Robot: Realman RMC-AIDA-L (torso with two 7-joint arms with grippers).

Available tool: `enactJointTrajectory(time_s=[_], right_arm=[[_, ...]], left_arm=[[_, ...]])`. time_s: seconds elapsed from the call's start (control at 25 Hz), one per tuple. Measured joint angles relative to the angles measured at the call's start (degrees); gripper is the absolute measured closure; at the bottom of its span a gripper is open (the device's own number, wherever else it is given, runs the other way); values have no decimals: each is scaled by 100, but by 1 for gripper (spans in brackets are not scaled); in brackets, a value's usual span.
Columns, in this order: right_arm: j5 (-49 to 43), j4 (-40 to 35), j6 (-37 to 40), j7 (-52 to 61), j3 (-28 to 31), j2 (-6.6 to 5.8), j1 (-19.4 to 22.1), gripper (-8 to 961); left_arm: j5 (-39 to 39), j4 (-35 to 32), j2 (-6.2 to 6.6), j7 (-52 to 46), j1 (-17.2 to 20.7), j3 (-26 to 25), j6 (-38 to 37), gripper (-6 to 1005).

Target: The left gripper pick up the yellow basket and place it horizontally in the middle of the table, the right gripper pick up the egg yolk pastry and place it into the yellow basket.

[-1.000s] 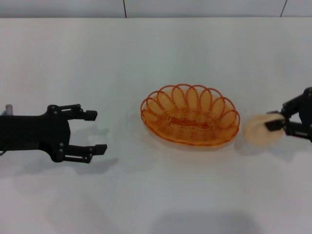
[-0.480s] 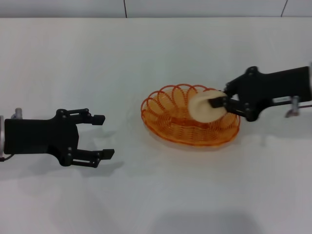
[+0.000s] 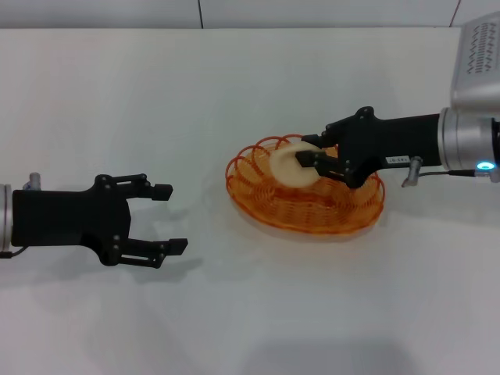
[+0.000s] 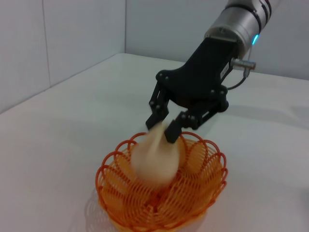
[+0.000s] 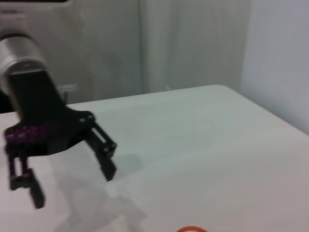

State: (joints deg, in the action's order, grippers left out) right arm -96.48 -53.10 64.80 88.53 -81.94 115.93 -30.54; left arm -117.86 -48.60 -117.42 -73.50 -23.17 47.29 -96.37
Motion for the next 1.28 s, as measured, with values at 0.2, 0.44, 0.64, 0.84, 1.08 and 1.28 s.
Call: enactJointTrajectory(time_s=[0.2, 0.44, 0.64, 0.84, 1.08, 1.28], right_arm=[[57, 57, -88, -15, -121, -7, 3, 712], [201, 53, -14, -148, -101, -24, 86, 474], [376, 27, 103, -293, -70, -54, 150, 252], [382, 14, 442, -391, 65, -56, 184, 159], [192, 109, 1538, -1014, 1045, -189, 405, 110], [-361, 556, 2350, -1619, 1945, -316, 432, 110]], left_arm=[[0, -3, -9, 0, -10, 0, 4, 135], [0, -7, -5, 12, -13, -5, 15, 135], [1, -18, 17, 2, -24, -23, 15, 135], [6, -11, 32, 18, -61, -33, 17, 136], [10, -6, 58, -2, -76, -35, 22, 136], [10, -3, 69, -11, -94, -35, 11, 136]])
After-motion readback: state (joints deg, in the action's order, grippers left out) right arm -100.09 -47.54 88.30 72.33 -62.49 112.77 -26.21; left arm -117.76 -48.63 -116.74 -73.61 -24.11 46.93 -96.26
